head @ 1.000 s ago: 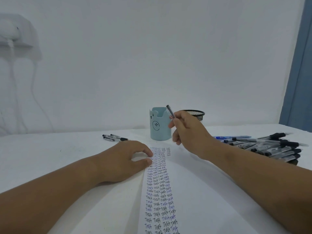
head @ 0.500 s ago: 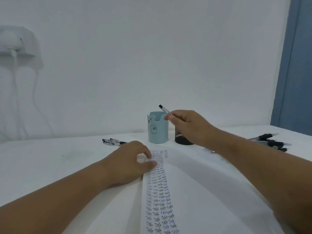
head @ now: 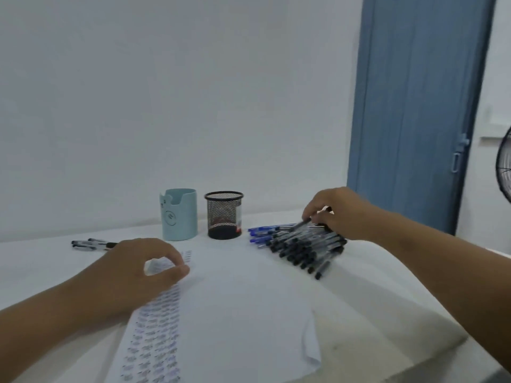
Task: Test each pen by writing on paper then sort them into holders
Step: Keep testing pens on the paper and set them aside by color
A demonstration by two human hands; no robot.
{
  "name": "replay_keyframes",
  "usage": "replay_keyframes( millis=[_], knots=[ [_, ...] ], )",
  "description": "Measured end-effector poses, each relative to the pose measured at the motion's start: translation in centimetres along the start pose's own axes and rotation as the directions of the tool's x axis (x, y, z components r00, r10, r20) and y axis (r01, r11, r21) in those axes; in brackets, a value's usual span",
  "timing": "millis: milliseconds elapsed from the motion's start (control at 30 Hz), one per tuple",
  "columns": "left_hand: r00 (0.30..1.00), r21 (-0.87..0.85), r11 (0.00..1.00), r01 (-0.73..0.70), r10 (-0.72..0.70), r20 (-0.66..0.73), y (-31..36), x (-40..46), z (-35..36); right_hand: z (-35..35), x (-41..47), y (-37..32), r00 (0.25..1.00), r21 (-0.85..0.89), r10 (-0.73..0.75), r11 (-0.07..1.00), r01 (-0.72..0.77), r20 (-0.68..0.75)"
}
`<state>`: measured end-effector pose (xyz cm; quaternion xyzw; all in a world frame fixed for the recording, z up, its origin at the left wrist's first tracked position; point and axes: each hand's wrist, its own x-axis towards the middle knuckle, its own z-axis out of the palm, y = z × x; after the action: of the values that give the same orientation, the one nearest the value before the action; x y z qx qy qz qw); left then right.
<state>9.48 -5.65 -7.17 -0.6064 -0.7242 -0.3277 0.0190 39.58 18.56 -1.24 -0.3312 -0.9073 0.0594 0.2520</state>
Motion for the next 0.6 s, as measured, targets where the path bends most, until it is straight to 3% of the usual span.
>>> replay_keyframes(
  millis=[100, 267, 600],
  knots=[
    [1.0, -0.011, 1.0, -0.008, 0.008, -0.012, 0.3, -0.3, -0.1, 0.7, -0.6, 1.4, 1.0, 0.0, 0.022, 1.0, -0.022, 0.012],
    [0.999, 0.008, 1.0, -0.014, 0.015, -0.036, -0.3, -0.7, -0.2, 1.2, -0.3, 1.8, 0.995, -0.002, 0.028, 1.0, -0.029, -0.094],
    [0.999, 0.0, 1.0, 0.0, 0.0, -0.035, -1.0, -0.3, -0.2, 2.2, 0.7, 0.1, 0.999, 0.014, -0.026, 1.0, 0.026, -0.035]
  ],
)
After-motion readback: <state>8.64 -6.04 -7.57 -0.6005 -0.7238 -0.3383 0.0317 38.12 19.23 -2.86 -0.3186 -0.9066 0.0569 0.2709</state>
